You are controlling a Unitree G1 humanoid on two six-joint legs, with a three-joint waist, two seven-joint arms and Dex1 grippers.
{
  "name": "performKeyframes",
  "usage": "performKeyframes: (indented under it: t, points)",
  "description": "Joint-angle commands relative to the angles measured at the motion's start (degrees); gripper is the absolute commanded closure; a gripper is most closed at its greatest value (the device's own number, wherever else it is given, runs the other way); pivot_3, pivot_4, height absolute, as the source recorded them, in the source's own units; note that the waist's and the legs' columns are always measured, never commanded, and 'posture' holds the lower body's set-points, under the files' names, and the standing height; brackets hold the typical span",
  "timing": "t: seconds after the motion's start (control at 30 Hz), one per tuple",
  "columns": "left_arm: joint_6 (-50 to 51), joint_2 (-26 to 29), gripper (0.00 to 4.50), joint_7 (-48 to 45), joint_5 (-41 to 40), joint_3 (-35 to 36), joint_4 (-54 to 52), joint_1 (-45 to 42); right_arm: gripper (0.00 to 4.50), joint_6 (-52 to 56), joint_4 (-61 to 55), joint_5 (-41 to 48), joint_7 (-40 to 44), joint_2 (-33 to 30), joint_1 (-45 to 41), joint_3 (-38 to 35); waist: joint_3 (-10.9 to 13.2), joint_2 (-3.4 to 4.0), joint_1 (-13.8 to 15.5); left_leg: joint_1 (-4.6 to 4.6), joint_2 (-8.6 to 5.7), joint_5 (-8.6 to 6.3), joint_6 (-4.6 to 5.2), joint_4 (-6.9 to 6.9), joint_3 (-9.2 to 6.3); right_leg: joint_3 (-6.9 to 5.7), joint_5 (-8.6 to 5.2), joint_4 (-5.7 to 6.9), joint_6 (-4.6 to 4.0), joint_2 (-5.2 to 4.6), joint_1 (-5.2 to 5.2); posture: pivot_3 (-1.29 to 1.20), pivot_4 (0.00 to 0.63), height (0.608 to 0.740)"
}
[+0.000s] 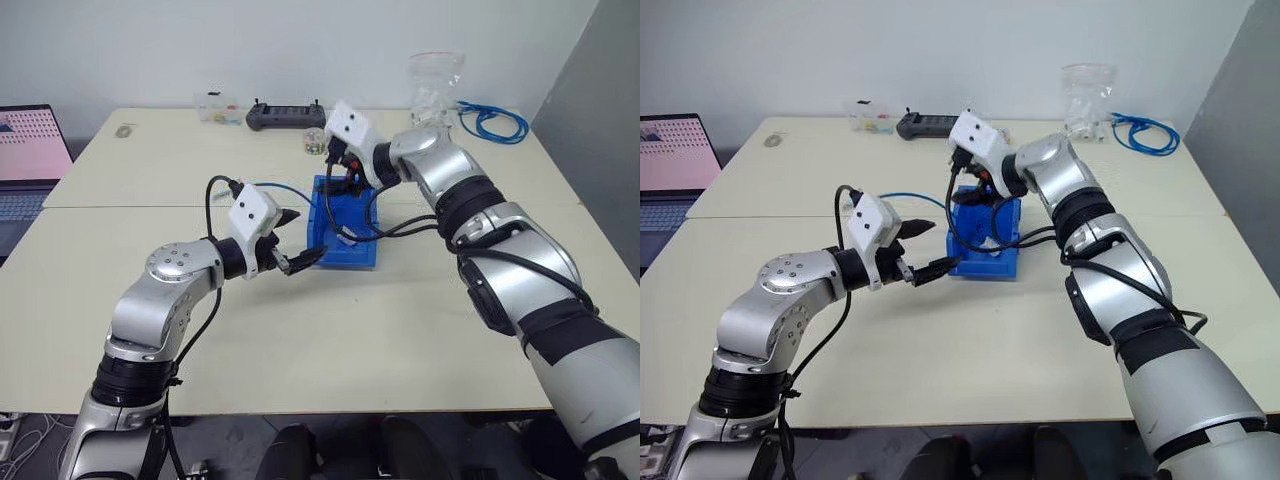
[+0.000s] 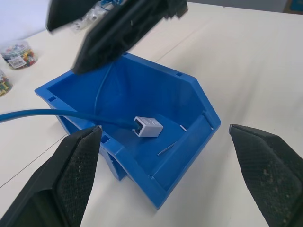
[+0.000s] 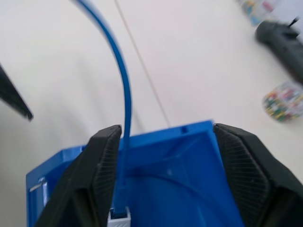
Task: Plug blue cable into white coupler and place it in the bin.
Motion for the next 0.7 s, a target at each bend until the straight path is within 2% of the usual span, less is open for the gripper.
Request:
performKeyframes:
  t: [0.03, 0.17, 0.23, 0.3, 0.4, 0.5, 0.6, 0.7]
  points:
    - [1.3, -1.8, 0.0, 4.8, -0.3, 2.9, -0.2, -1.9, 0.36, -1.1, -1.4, 2.2, -1.2, -1.4, -1.1, -4.9, 0.0, -0.04, 0.0, 0.0, 0.0, 0.0, 0.01, 0.01, -0.03, -0.02, 0.01, 0.05, -0.01, 0.0, 0.0, 0.0, 0.15, 0.74]
    - [2.0, -2.6, 0.0, 9.1, 0.3, 5.7, 1.8, -2.0, 0.36, -0.9, -5.9, 2.9, 2.7, -5.2, 2.6, -6.8, 0.0, -0.05, 0.0, 0.11, 0.02, 0.0, 0.06, 0.02, -0.04, -0.03, 0.03, 0.28, -0.06, 0.02, 0.01, 0.0, 0.15, 0.74]
    - [2.5, -1.8, 0.0, 9.4, -0.2, 6.7, 1.9, -1.5, 0.36, 0.9, -12.1, 4.0, 5.8, -7.6, 6.6, -7.4, 0.0, -0.06, 0.0, 0.14, 0.03, 0.01, 0.06, 0.02, -0.06, -0.05, 0.03, 0.32, -0.06, 0.02, 0.02, 0.0, 0.15, 0.74]
    - [1.4, -0.2, 0.0, 8.4, 0.2, 7.2, 2.0, -0.3, 0.36, 5.2, -23.6, 6.3, 9.0, -10.6, 13.4, -8.0, 0.0, -0.06, 0.0, 0.13, 0.02, 0.01, 0.07, 0.04, -0.07, -0.06, 0.03, 0.3, -0.06, 0.02, 0.04, 0.0, 0.15, 0.74]
    - [-1.6, 3.1, 0.0, 7.1, 1.8, 8.1, 1.9, 2.2, 0.36, 12.6, -47.6, 11.1, 13.1, -16.5, 27.6, -9.1, 0.0, -0.06, 0.0, 0.06, 0.03, 0.02, 0.04, 0.05, -0.05, -0.03, 0.03, 0.25, -0.06, 0.01, 0.02, 0.0, 0.15, 0.74]
    - [-2.1, 4.5, 0.0, 6.2, 0.2, 10.5, 1.9, 3.6, 0.36, 21.7, -66.7, 16.5, 13.9, -22.9, 40.8, -12.1, 0.0, -0.05, 0.2, -0.1, 0.04, 0.02, 0.03, 0.02, -0.07, -0.05, 0.03, 0.15, -0.06, -0.01, -0.1, 0.0, 0.15, 0.74]
    - [-2.6, 5.2, 0.0, 5.4, -0.8, 12.3, 2.7, 4.6, 0.36, 31.6, -79.1, 22.1, 11.1, -26.7, 50.5, -17.3, 0.1, -0.08, 0.2, -0.16, 0.01, 0.0, 0.07, 0.1, -0.04, -0.03, 0.03, 0.25, -0.06, -0.04, -0.21, 0.0, 0.15, 0.74]
    - [-3.0, 6.1, 0.0, 3.4, -1.6, 12.8, 3.7, 5.2, 0.36, 37.1, -84.8, 25.7, 7.5, -28.1, 56.3, -21.4, 0.1, -0.12, 0.0, 0.07, 0.03, 0.0, 0.09, 0.14, -0.05, -0.05, 0.03, 0.32, -0.05, 0.0, 0.0, 0.0, 0.15, 0.74]
